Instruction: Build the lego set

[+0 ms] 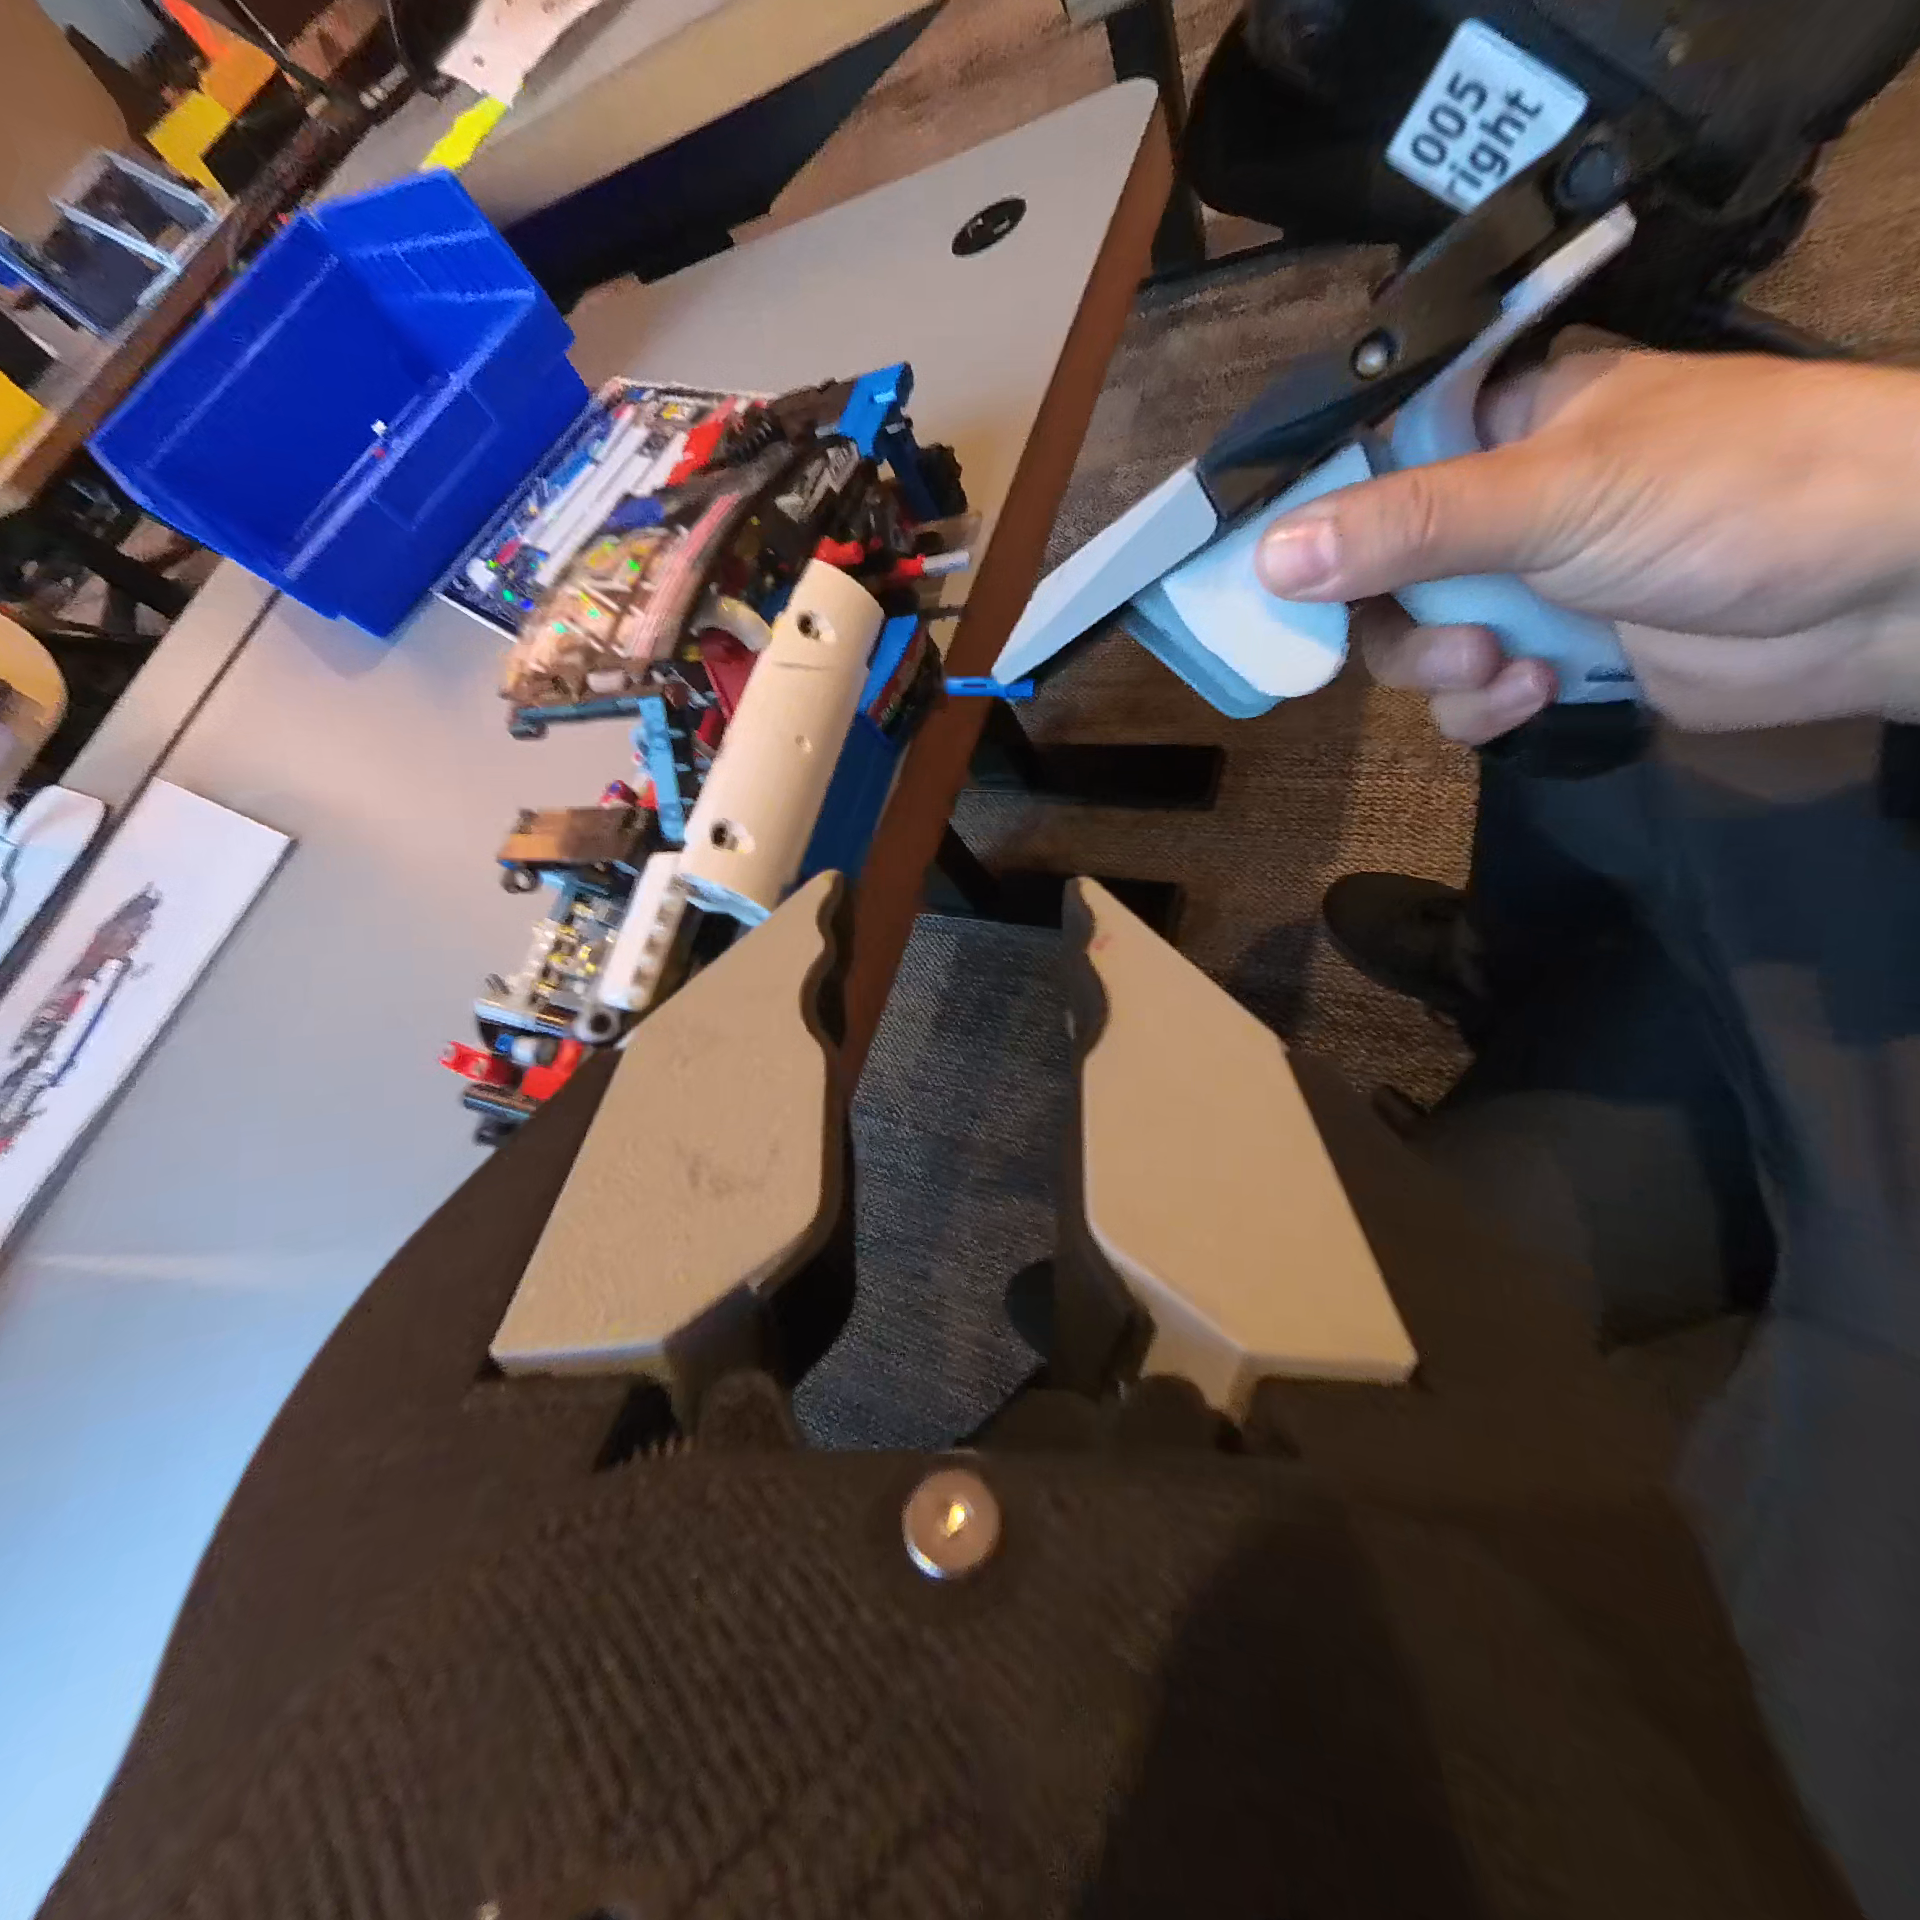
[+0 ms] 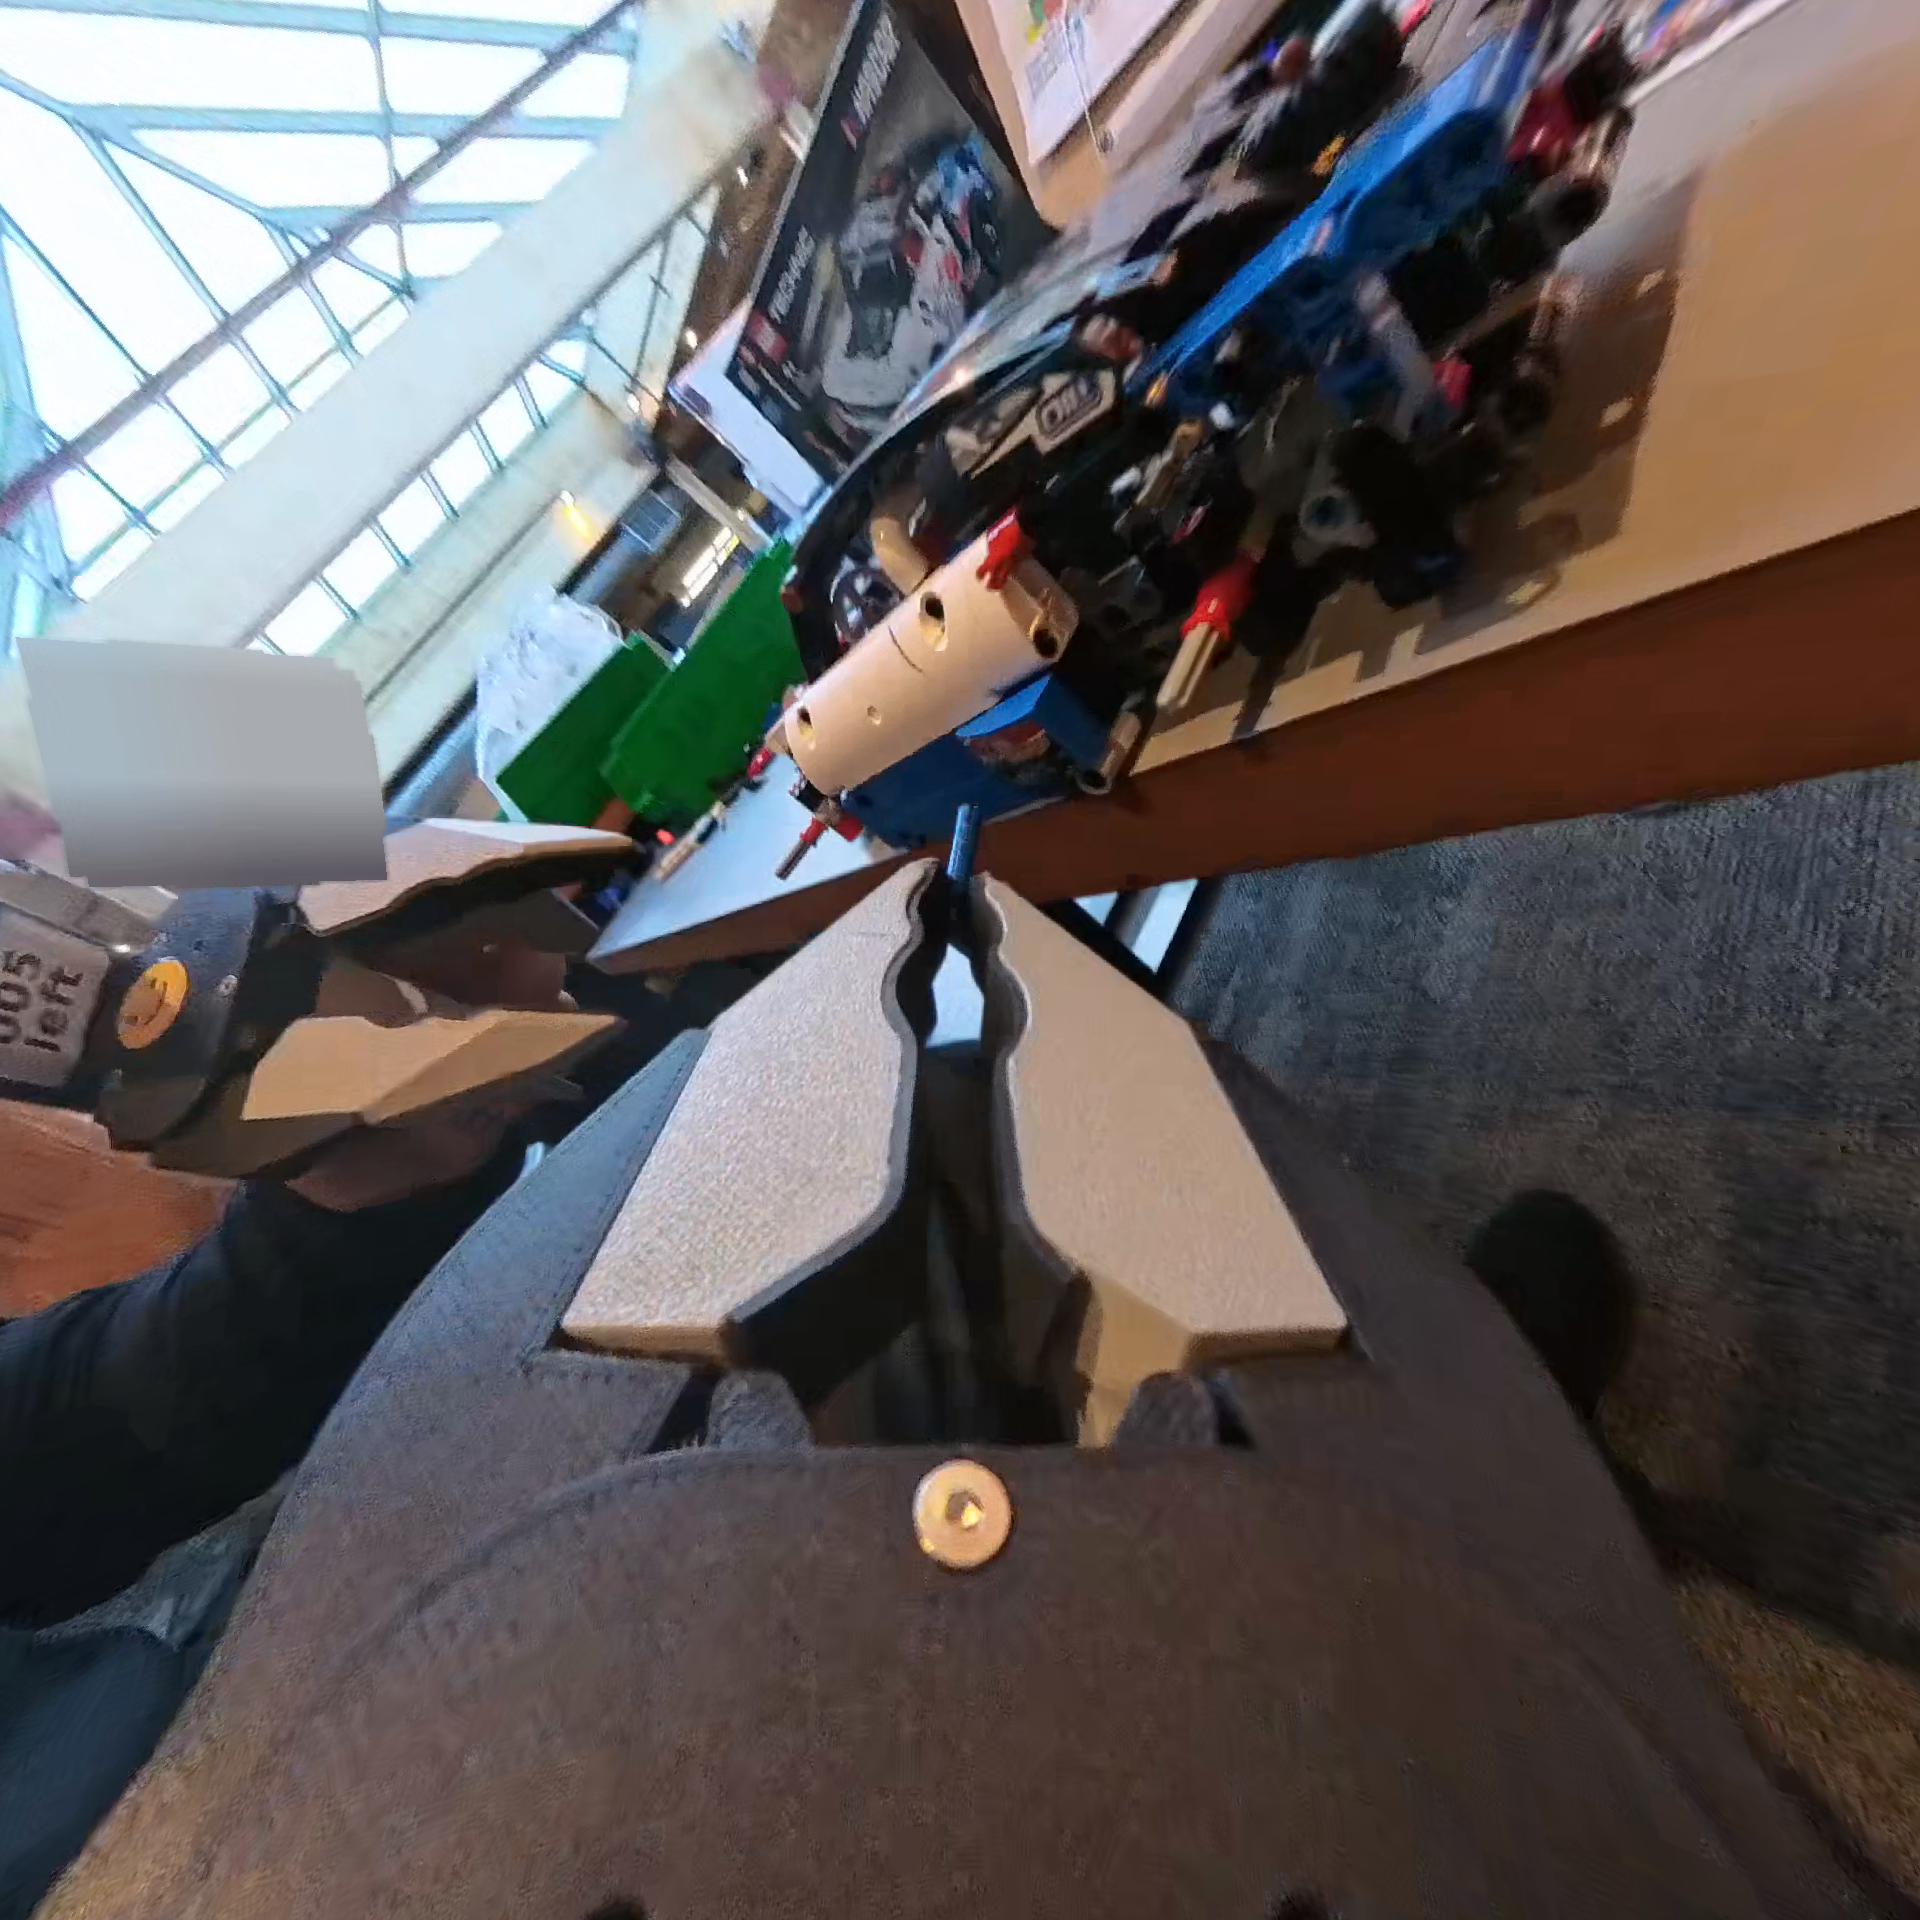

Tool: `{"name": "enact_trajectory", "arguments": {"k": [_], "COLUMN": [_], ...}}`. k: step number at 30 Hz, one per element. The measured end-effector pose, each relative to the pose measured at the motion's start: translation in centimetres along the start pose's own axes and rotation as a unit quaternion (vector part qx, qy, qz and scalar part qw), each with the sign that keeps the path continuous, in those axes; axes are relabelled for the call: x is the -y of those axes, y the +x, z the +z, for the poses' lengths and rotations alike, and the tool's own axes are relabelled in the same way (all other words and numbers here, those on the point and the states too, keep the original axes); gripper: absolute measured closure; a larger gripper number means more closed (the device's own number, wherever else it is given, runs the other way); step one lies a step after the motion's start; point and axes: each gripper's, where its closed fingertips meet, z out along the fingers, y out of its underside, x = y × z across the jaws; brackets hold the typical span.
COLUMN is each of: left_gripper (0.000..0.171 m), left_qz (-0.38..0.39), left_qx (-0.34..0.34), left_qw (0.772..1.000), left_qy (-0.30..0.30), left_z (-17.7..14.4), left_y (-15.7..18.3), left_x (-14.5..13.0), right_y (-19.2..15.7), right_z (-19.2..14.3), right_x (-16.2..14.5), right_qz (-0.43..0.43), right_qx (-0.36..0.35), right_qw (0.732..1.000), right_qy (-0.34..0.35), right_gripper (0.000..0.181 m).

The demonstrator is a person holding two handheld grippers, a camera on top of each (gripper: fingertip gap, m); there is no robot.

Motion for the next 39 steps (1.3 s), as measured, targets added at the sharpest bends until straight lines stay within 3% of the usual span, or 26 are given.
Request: {"name": "enact_trajectory", "arguments": {"k": [5, 9, 14, 17, 22, 25, 27, 31, 33, 36, 39], "left_gripper": [0.111, 0.093, 0.089, 0.091, 0.099, 0.106, 0.093, 0.123, 0.129, 0.134, 0.137], "left_qz": [0.043, 0.021, 0.017, 0.058, 0.063, 0.068, 0.108, 0.225, 0.253, 0.268, 0.319], "left_qx": [0.005, -0.067, -0.123, -0.115, -0.134, -0.122, -0.094, -0.065, -0.106, -0.138, -0.165], "left_qw": [0.998, 0.996, 0.989, 0.989, 0.985, 0.987, 0.988, 0.967, 0.956, 0.951, 0.932], "left_qy": [-0.037, -0.063, -0.075, -0.076, -0.083, -0.08, -0.066, -0.097, -0.107, -0.069, -0.046], "left_z": [-0.3, 0.1, 2.2, 3.9, 5.4, 4.1, 2.5, 2.3, 2.3, 1.6, 1.1], "left_y": [-4.9, -8.4, -10.0, -10.4, -8.9, -7.3, -5.3, -2.2, -0.7, 0.6, 2.3], "left_x": [1.9, 3.1, 3.6, 3.1, 2.1, 2.5, 3.2, 0.4, -1.0, 0.4, 1.5], "right_y": [0.5, 1.1, 0.2, 0.1, 0.3, -0.5, -1.5, -3.9, -4.8, -5.9, -6.8], "right_z": [-1.1, -1.9, -2.0, -1.6, -0.6, -0.1, -0.2, -1.0, -1.1, -1.4, -1.5], "right_x": [1.0, 0.9, 1.6, 1.6, 1.5, 0.5, -0.2, -1.7, -2.5, -3.2, -3.3], "right_qz": [-0.014, -0.054, -0.064, -0.062, -0.002, 0.035, 0.062, 0.089, 0.086, 0.085, 0.087], "right_qx": [0.014, -0.01, 0.015, 0.023, 0.069, 0.112, 0.149, 0.209, 0.219, 0.233, 0.247], "right_qw": [1.0, 0.998, 0.997, 0.997, 0.997, 0.993, 0.987, 0.974, 0.971, 0.968, 0.963], "right_qy": [0.02, 0.014, 0.038, 0.034, 0.029, 0.019, 0.017, -0.006, -0.03, -0.049, -0.057], "right_gripper": [0.179, 0.179, 0.179, 0.18, 0.18, 0.18, 0.18, 0.18, 0.18, 0.18, 0.18]}}
